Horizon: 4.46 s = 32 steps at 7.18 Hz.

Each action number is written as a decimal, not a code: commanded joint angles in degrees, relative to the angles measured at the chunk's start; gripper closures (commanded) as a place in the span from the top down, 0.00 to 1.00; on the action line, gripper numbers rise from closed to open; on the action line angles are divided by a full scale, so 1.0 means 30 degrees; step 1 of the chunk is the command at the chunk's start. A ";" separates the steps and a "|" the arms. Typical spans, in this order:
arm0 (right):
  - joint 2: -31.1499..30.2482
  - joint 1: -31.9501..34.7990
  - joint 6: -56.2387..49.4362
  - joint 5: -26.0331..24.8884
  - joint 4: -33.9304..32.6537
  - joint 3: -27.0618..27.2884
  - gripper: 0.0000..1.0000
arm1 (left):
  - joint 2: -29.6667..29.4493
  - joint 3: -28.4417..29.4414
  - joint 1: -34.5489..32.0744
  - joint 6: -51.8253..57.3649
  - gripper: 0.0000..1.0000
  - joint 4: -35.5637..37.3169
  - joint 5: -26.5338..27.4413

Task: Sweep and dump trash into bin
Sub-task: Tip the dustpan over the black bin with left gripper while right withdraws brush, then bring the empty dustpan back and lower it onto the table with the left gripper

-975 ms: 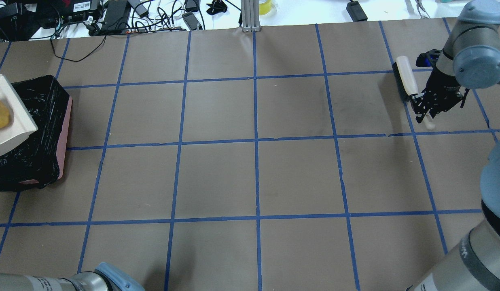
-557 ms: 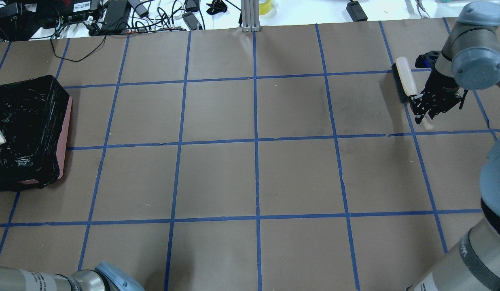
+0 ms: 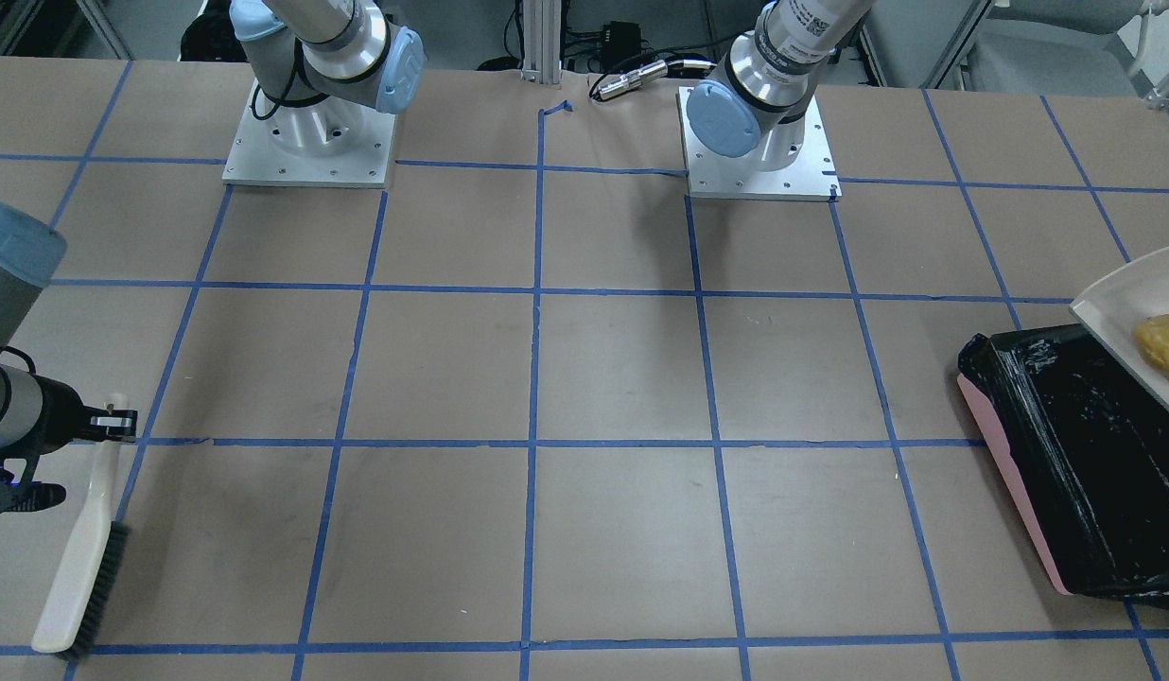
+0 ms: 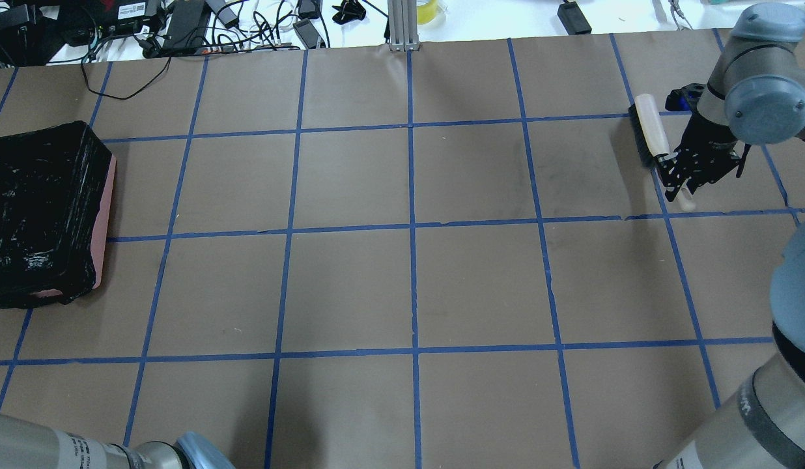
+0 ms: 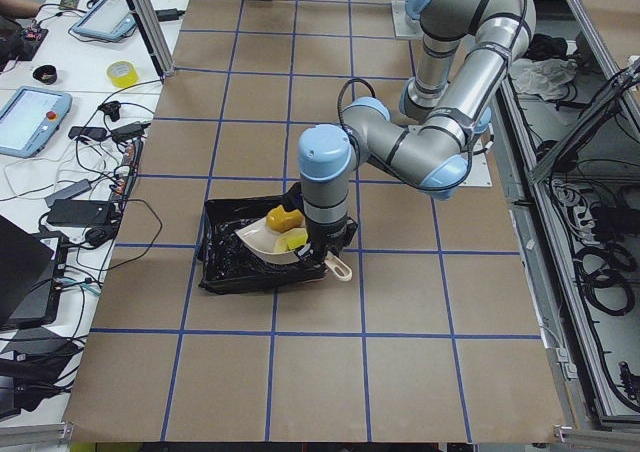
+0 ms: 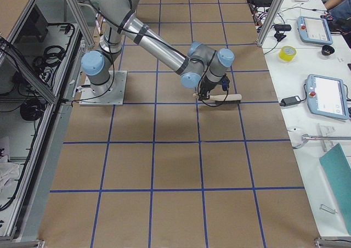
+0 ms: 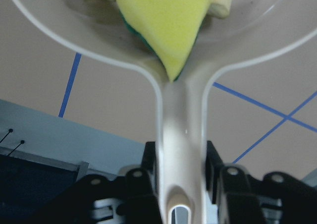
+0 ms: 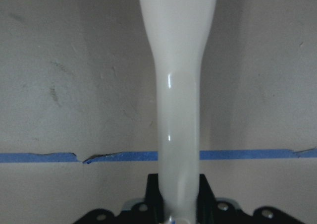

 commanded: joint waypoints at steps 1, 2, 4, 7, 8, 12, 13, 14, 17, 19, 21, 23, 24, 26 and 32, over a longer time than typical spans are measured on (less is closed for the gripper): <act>0.0083 0.0006 -0.0284 0.0066 -0.0025 0.0000 0.59 | -0.0360 -0.0977 -0.1009 0.0144 0.00 0.3121 0.1988; 0.0083 0.0006 -0.0342 0.0066 -0.0112 0.0000 0.77 | -0.0217 -0.2261 -0.1449 0.0405 0.00 0.5782 0.2839; -0.0033 0.0006 -0.0255 0.0153 -0.0289 -0.0029 0.94 | 0.0017 -0.2683 -0.2765 0.0437 0.00 0.6716 0.4887; -0.0413 0.0064 -0.0284 0.0123 -0.0085 -0.0205 1.00 | 0.0225 -0.4200 -0.5694 0.0583 0.00 1.0272 0.8373; -0.0444 0.0065 -0.0284 0.0095 -0.0084 -0.0205 1.00 | 0.0224 -0.5078 -0.5701 0.1338 0.00 1.2263 0.8471; -0.0648 0.0094 -0.0314 0.0183 -0.0084 -0.0264 1.00 | 0.0399 -0.4744 -0.4423 0.4066 0.00 1.4457 0.4693; -0.0678 0.0094 -0.0314 0.0183 -0.0055 -0.0263 1.00 | 0.0545 -0.3430 -0.2962 0.4273 0.00 1.1261 0.1560; -0.0678 0.0123 -0.0314 0.0183 -0.0055 -0.0263 1.00 | 0.0633 -0.2025 -0.2658 0.4449 0.00 0.9141 -0.0298; -0.0678 0.0123 -0.0343 0.0125 -0.0084 -0.0263 1.00 | 0.1540 -0.1717 -0.2479 0.3868 0.00 0.5619 -0.7238; -0.0678 0.0123 -0.0343 0.0037 -0.0055 -0.0205 1.00 | 0.2300 -0.1688 -0.3409 0.1969 0.00 0.3269 -1.0532; -0.0678 0.0123 -0.0343 0.0007 -0.0084 -0.0205 1.00 | 0.2336 -0.1746 -0.5457 -0.0165 0.00 0.1332 -1.2377; -0.0649 0.0123 -0.0343 -0.0022 -0.0084 -0.0147 1.00 | 0.2042 -0.2447 -0.6926 -0.3005 0.00 0.1209 -1.3236; -0.0649 0.0123 -0.0343 -0.0022 -0.0084 -0.0204 1.00 | 0.1867 -0.2508 -0.7889 -0.4412 0.00 0.1151 -1.3208; -0.0678 0.0123 -0.0343 0.0153 -0.0143 -0.0176 1.00 | 0.0612 -0.3119 -1.0115 -0.6000 0.00 0.1207 -1.3295; -0.0999 0.0123 -0.0343 0.0096 -0.0055 -0.0118 1.00 | -0.3290 -0.3359 -1.2464 -0.5345 0.00 0.2762 -0.9443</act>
